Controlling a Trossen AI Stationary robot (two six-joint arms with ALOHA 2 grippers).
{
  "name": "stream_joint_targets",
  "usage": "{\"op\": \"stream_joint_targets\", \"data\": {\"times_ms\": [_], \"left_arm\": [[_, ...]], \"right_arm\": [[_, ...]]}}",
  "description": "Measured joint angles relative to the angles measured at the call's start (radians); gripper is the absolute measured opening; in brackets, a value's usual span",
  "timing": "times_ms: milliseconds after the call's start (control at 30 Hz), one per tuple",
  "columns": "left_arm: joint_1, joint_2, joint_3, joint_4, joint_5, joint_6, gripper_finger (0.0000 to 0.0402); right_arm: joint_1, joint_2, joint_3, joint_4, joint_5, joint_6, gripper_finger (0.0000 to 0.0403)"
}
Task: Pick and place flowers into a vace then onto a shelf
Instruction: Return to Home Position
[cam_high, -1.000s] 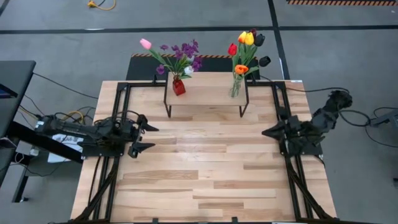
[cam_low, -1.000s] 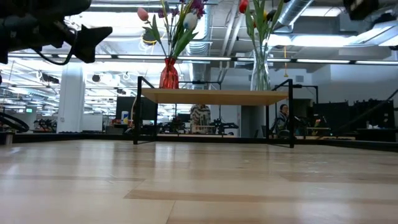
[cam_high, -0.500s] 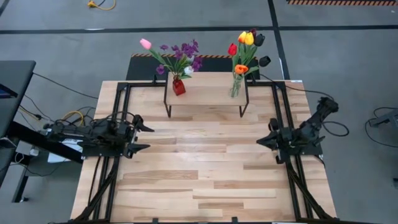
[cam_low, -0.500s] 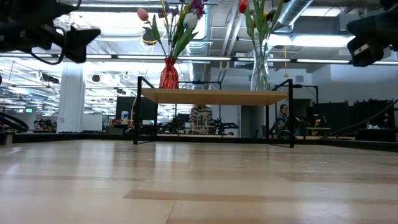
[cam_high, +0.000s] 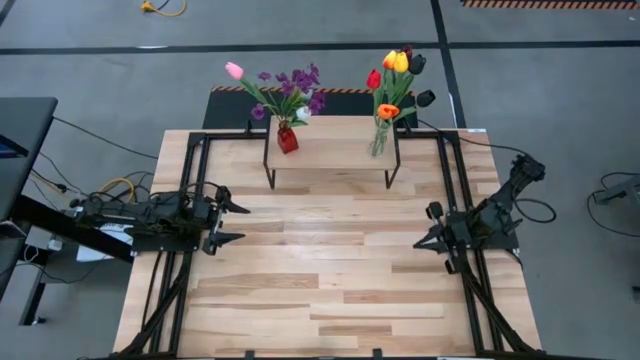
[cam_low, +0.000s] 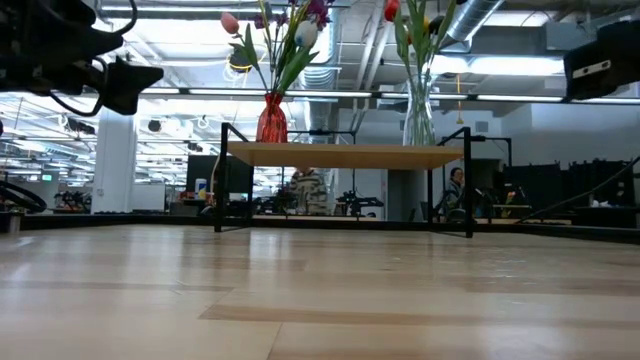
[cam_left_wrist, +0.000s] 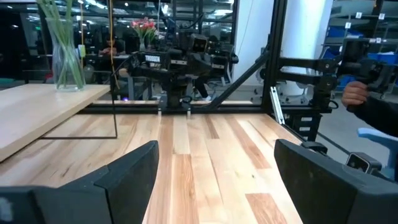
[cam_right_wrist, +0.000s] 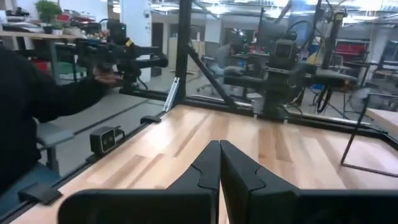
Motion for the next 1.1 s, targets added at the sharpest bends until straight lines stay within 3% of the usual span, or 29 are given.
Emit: {"op": "stream_joint_targets", "data": {"times_ms": [333, 767, 1100], "left_arm": [[0.000, 0.000, -0.001, -0.033, 0.005, 0.003, 0.0309], [-0.001, 0.005, -0.003, -0.033, -0.001, -0.005, 0.0309], [-0.001, 0.005, -0.004, -0.033, -0.002, -0.005, 0.0309]], "right_arm": [[-0.016, -0.011, -0.001, -0.011, -0.158, 0.015, 0.0000], [-0.100, 0.030, -0.001, -0.014, -0.158, 0.028, 0.0000], [-0.101, 0.031, -0.001, -0.015, -0.158, 0.088, 0.0000]]}}
